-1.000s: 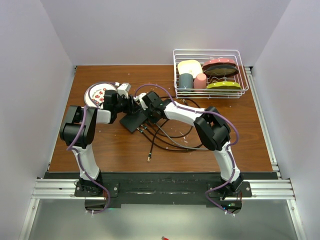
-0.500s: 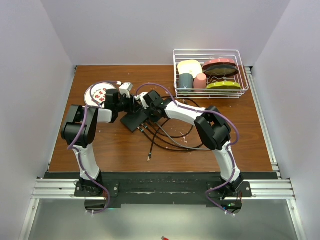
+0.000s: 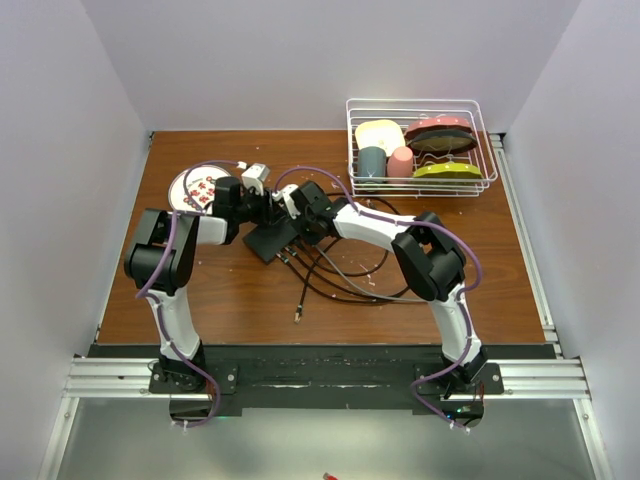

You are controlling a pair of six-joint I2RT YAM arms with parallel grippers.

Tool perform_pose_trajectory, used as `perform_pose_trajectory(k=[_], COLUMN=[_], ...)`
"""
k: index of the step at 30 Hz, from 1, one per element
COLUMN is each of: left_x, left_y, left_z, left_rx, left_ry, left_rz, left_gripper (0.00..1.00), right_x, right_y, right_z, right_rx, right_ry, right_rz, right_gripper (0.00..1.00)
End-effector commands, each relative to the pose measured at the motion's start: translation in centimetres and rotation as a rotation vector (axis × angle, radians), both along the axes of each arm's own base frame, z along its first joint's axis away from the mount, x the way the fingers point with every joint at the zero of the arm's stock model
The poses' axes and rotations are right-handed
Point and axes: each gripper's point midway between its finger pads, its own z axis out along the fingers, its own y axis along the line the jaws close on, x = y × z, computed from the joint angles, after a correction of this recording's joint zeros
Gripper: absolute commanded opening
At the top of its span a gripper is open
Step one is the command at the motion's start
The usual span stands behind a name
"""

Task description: Insert the plug into the switch port

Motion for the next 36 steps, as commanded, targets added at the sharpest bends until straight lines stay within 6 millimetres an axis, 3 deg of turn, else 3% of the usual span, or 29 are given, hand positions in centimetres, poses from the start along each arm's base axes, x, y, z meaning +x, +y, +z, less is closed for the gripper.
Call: perform_pose_trajectory(k=[1,14,22,36], left_x=[-5.8,-5.8,-6.0,-6.6], left_y=[-4.5,-4.7,-4.9,-5.7], left_z=[-3.4,-4.0,-4.1,-5.2], left_rx=[-0.022,0.006,0.007,0.022], left_ry=[0.186,0.197,0.199,0.224], left_rz=[-0.189,-0.187,-0.197,-0.234], left_gripper=[0.27,0.26,0.25,0.2], right_x=[4.6,4.9,5.4,6.5], right_y=[6.1,5.6,5.9,6.5], right_z=[14.1,16.4,15.9,17.6], right_rx=[0.356,0.383,0.382,0.418], right_ry=[-0.353,-0.404,-0.399,-0.446], right_rz=[0.052,0.031,0.027,0.053], right_gripper=[0.0,0.0,0.0,0.0])
